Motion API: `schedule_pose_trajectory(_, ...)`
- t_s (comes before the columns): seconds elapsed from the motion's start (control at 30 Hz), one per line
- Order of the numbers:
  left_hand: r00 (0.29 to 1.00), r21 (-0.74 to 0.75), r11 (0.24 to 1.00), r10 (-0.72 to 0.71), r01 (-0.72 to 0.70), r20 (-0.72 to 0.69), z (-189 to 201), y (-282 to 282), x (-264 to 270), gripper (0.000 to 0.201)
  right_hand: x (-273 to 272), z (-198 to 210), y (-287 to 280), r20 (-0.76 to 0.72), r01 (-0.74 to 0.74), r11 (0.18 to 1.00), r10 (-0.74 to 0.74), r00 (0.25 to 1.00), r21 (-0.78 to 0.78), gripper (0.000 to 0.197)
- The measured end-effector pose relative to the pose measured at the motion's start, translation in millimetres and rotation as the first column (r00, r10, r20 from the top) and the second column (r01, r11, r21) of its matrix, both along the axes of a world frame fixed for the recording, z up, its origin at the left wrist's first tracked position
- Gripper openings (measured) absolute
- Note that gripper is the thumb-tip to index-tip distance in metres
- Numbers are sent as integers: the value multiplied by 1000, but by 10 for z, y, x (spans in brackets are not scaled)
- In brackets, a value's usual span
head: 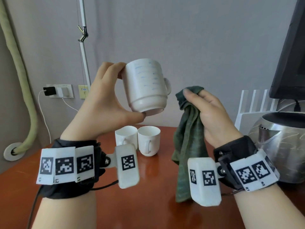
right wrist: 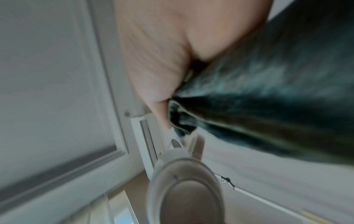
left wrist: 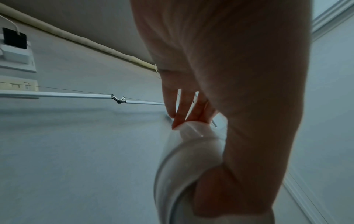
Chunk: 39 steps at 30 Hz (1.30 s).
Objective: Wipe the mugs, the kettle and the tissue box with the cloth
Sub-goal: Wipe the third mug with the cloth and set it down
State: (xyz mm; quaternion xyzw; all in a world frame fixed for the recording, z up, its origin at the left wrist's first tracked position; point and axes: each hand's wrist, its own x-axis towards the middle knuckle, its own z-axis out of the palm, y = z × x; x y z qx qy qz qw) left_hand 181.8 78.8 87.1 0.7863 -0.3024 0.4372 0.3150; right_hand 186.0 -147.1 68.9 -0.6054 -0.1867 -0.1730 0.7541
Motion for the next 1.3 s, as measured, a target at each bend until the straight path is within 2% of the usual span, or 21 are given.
schedule_pose_trajectory(0.07,1000,-16,1000,3,-3,-15,-7,23,11,93,14,13,-7,-131,-126,990,133,982,61,19)
schedule_pose_trajectory(0.13,1000,-23,1000,6,-6,-23,-8,44,12,93,-5,40,-48,-190,-258,965,261,946,42,34)
schedule_pose_trajectory(0.2,1000,-28,1000,0,-1,-30,-2,52,8,94,-6,37,-69,-210,-240,963,211,955,-121,46)
schedule_pose_trajectory(0.27,999,-29,1000,-6,5,-36,3,56,6,95,6,18,-67,-119,-78,925,36,992,-372,46)
schedule_pose_trajectory(0.3,999,-28,1000,-6,5,-38,2,56,5,95,19,10,-76,-48,14,874,-42,998,-486,46)
schedule_pose_trajectory(0.37,999,-27,1000,0,-1,-41,5,59,4,95,39,6,-123,87,138,728,-108,990,-672,50)
schedule_pose_trajectory(0.47,999,-29,1000,2,-4,-46,6,57,-1,96,48,-1,-229,159,212,457,-152,976,-864,54)
schedule_pose_trajectory(0.5,999,-26,1000,1,-2,-45,4,54,1,96,47,-5,-247,152,206,427,-155,976,-881,54)
schedule_pose_trajectory(0.67,999,-9,1000,-13,12,-45,0,40,6,95,42,-13,-194,159,209,528,-141,977,-823,53)
schedule_pose_trajectory(0.8,999,-11,1000,-19,19,-47,1,42,10,94,86,-50,-156,116,171,570,-131,985,-804,63)
schedule_pose_trajectory(0.87,999,-10,1000,-21,20,-44,-1,47,18,93,153,-116,-141,-29,54,669,-113,993,-741,62)
schedule_pose_trajectory(0.93,999,-9,1000,-13,12,-42,-10,57,33,91,217,-221,-114,-245,-170,708,-5,970,-686,50)
schedule_pose_trajectory(0.97,999,-10,1000,-11,11,-44,-13,60,39,91,252,-294,-110,-316,-268,680,56,947,-682,38)
schedule_pose_trajectory(1.0,999,-12,1000,-13,13,-46,-12,61,42,91,273,-354,-96,-356,-352,620,123,926,-702,24)
schedule_pose_trajectory(1.03,999,-14,1000,-19,18,-49,-10,61,44,92,303,-413,-89,-375,-403,548,169,912,-733,30)
schedule_pose_trajectory(1.1,998,-17,999,-29,28,-55,-9,60,43,94,339,-508,-74,-402,-439,421,179,898,-794,62)
schedule_pose_trajectory(1.13,998,-17,999,-33,32,-57,-8,60,42,94,357,-535,-73,-422,-448,372,154,893,-813,66)
schedule_pose_trajectory(1.2,998,-14,999,-39,38,-58,-8,57,43,95,389,-551,-74,-408,-411,311,79,910,-857,51)
schedule_pose_trajectory(1.3,997,-18,999,-45,44,-60,-13,56,46,95,382,-505,-79,-210,-189,166,-116,971,-968,31)
